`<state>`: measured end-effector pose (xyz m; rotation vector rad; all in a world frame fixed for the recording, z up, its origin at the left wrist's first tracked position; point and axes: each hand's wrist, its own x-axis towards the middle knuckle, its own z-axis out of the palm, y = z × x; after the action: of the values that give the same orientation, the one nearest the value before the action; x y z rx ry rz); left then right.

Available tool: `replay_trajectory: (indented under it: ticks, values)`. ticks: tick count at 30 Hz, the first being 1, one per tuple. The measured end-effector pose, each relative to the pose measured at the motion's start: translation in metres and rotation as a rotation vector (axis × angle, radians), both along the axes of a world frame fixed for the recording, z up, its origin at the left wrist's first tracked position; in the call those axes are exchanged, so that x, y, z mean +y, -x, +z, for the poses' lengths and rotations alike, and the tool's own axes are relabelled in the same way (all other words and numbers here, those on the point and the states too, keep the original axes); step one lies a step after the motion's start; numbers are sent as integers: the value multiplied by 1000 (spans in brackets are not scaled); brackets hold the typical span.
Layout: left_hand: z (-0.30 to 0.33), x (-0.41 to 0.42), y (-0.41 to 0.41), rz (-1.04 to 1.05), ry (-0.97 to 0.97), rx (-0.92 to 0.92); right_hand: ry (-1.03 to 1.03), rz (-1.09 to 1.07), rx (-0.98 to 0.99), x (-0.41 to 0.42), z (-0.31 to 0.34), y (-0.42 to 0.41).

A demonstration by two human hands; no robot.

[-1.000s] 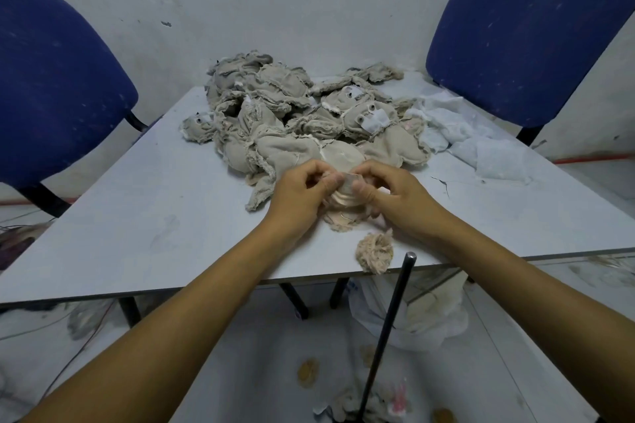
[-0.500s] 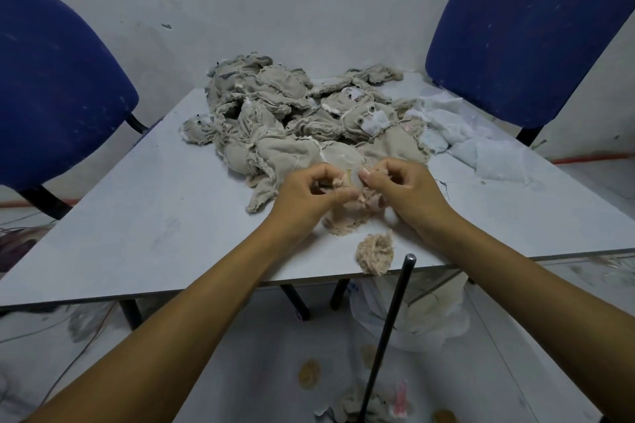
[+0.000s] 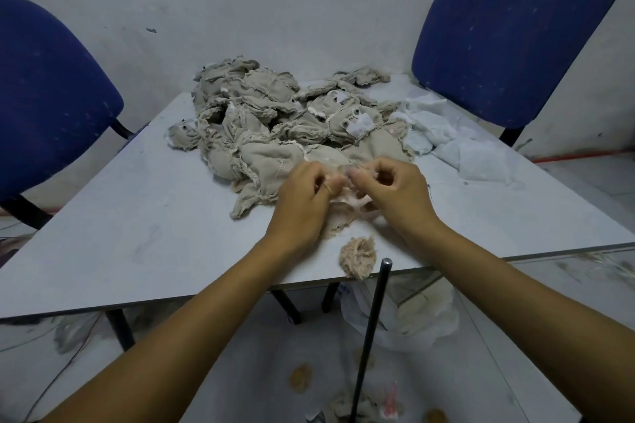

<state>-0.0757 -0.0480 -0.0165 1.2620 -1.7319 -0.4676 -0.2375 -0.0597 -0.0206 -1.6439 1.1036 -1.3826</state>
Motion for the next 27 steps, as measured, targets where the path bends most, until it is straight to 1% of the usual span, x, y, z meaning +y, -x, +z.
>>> replay_trajectory:
  ticks: [2, 4, 5, 9, 10, 12, 14, 16, 18, 20, 22, 23, 25, 26, 27]
  values:
    - [-1, 2, 4, -80, 39, -60, -16, -56, -57, -1, -1, 3]
    - [-1, 2, 4, -129, 32, -29, -34, -47, -101, 0, 0, 3]
    - [-1, 1, 4, -145, 25, 16, -35, -33, -113, -1, 0, 3]
    - [-1, 4, 6, -167, -46, 303, -42, 34, -115, -1, 1, 3]
    - [-2, 3, 7, -140, -62, 334, -51, 59, -101, -2, 1, 3]
    - [-3, 0, 7, -24, -78, 354, -74, 133, -63, -1, 2, 1]
    - [-4, -3, 5, 127, -45, 315, -78, 210, 13, 3, 2, -2]
    - [-3, -3, 4, 168, -11, 275, -37, 213, 95, 4, 3, -3]
    - [-3, -2, 4, 96, -25, 294, -25, 151, 69, 3, 4, -2]
    - [-4, -1, 7, 40, -21, 236, -57, 82, -15, 1, 4, 0]
    - [-4, 1, 9, -20, -26, 207, -79, 47, -53, -1, 4, 1]
    - [-3, 1, 9, -56, -38, 235, -91, 53, -74, -1, 4, 1]
    - [-1, 2, 7, -170, -90, 349, -120, 72, -125, -1, 3, 1]
    - [-1, 2, 5, -219, -105, 370, -121, 67, -145, -2, 3, 1]
    - [0, 2, 5, -228, -90, 344, -114, 50, -160, -3, 2, 1]
